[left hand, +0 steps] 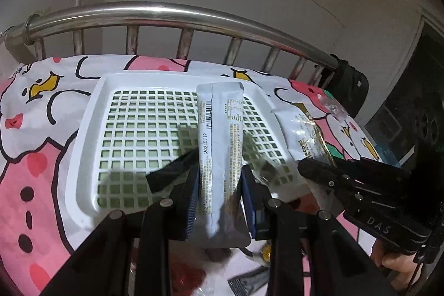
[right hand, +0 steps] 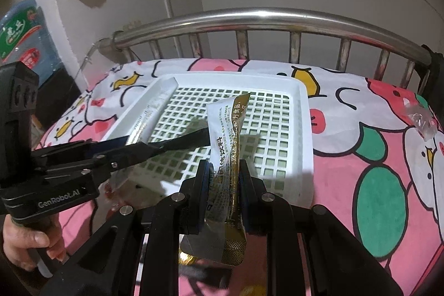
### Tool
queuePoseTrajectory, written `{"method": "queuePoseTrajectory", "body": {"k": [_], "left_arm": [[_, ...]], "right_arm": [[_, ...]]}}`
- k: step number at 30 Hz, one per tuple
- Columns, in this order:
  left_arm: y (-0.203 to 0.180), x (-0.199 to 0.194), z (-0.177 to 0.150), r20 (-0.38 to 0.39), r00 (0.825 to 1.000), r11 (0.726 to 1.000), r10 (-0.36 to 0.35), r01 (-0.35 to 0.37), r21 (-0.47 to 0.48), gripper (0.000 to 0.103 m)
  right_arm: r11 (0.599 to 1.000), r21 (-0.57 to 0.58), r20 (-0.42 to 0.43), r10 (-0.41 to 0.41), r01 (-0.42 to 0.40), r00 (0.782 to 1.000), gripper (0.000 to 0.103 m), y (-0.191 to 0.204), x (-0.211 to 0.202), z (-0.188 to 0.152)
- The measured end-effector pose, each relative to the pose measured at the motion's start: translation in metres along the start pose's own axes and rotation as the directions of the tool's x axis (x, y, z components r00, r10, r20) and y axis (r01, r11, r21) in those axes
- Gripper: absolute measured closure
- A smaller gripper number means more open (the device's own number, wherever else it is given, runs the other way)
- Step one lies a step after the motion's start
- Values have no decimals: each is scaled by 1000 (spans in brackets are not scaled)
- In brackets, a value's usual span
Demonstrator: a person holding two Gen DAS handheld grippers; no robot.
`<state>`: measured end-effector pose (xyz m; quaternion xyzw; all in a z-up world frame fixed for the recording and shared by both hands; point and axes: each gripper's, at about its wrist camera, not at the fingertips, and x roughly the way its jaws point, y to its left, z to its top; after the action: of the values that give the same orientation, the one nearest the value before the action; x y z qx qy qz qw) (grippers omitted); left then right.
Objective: Organize snacks
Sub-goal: 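Carry both snack bars into the white tray and open both grippers, then lift both grippers away from the tray toward the remaining snacks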
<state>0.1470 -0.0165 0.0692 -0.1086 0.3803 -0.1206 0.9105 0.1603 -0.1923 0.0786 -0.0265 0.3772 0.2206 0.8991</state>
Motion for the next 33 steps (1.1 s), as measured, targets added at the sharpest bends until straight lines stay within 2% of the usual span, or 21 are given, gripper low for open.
{"method": "queuePoseTrajectory", "body": {"k": [12, 23, 25, 26, 27, 28, 29, 30, 32, 33], "left_arm": [[21, 32, 16, -30, 997, 998, 66, -67, -18, 72], [32, 56, 10, -64, 993, 993, 102, -105, -46, 71], [34, 55, 10, -58, 993, 993, 101, -105, -56, 65], [34, 54, 10, -55, 994, 993, 93, -96, -63, 51], [35, 51, 11, -43, 995, 994, 87, -90, -69, 42], [34, 47, 11, -27, 996, 993, 89, -91, -73, 27], [34, 41, 12, -6, 996, 992, 94, -94, -78, 21], [33, 34, 12, 20, 995, 992, 95, -93, -84, 20], [32, 21, 15, 49, 995, 993, 85, -80, -89, 14], [31, 14, 15, 64, 994, 993, 83, -78, -90, 12]], "right_arm": [[998, 56, -69, -26, 29, 997, 84, -18, 48, 18], [996, 70, -127, -50, 59, 991, 83, -26, 77, 13], [996, 67, -116, -42, 50, 992, 80, -26, 74, 14], [997, 63, -104, -38, 44, 994, 76, -25, 72, 14], [997, 59, -90, -37, 42, 995, 67, -25, 67, 14], [997, 60, -74, -43, 48, 996, 63, -24, 62, 15], [996, 64, -56, -51, 54, 997, 50, -25, 57, 15], [996, 69, -30, -60, 62, 998, 28, -25, 49, 15], [993, 78, 32, -89, 86, 996, 11, -26, 31, 13], [993, 79, 54, -94, 89, 994, 10, -25, 23, 12]]}}
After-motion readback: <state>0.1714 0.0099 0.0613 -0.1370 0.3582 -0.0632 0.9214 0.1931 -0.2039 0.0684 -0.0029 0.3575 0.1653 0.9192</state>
